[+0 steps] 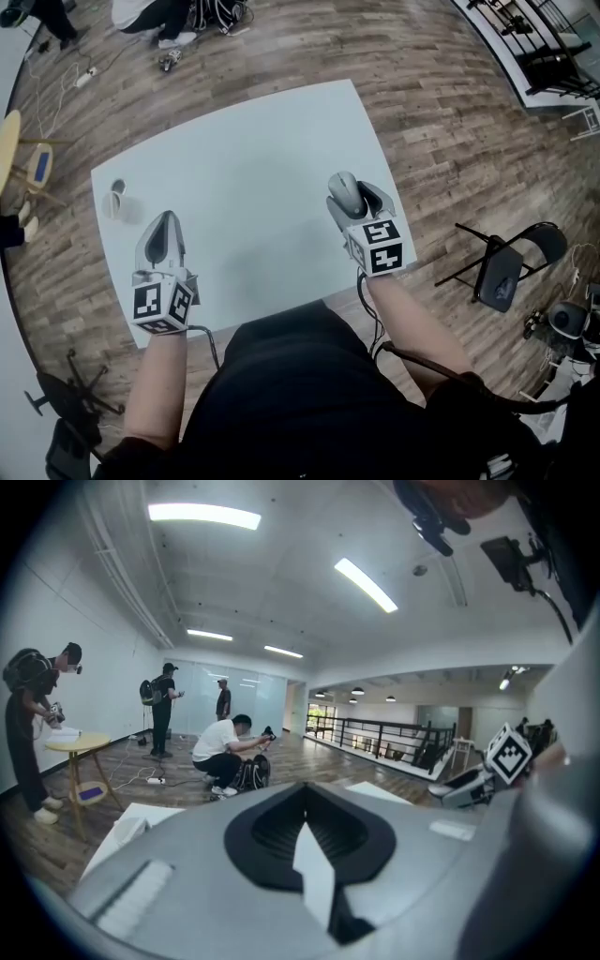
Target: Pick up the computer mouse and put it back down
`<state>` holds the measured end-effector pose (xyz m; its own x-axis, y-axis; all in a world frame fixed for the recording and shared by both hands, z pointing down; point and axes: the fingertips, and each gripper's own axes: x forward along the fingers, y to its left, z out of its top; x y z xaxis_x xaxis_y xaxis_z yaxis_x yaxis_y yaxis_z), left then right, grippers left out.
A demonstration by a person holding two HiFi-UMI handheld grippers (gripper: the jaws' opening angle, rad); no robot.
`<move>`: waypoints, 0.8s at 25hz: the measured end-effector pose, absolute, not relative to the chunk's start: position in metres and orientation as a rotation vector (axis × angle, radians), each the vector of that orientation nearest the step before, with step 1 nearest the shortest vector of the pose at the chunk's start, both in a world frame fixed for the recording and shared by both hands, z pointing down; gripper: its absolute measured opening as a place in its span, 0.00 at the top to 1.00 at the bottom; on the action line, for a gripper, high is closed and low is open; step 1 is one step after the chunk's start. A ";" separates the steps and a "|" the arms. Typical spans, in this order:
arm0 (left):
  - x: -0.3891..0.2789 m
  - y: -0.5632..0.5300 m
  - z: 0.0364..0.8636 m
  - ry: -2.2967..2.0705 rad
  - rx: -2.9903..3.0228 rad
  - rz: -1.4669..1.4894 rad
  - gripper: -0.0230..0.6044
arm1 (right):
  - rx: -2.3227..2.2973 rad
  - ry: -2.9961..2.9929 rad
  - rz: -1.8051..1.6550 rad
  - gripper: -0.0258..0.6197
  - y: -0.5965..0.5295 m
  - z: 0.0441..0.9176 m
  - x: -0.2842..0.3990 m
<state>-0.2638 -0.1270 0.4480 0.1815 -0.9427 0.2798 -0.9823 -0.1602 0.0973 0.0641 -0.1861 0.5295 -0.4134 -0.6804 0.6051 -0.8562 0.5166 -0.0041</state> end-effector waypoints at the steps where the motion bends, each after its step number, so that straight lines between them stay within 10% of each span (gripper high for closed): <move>1: -0.263 -0.127 0.451 -1.838 2.203 0.230 0.95 | 1.250 -2.213 0.429 0.50 -0.186 0.531 0.064; 20: -0.256 -0.119 0.491 -1.756 2.183 0.302 0.95 | 1.257 -2.121 0.498 0.50 -0.173 0.575 0.077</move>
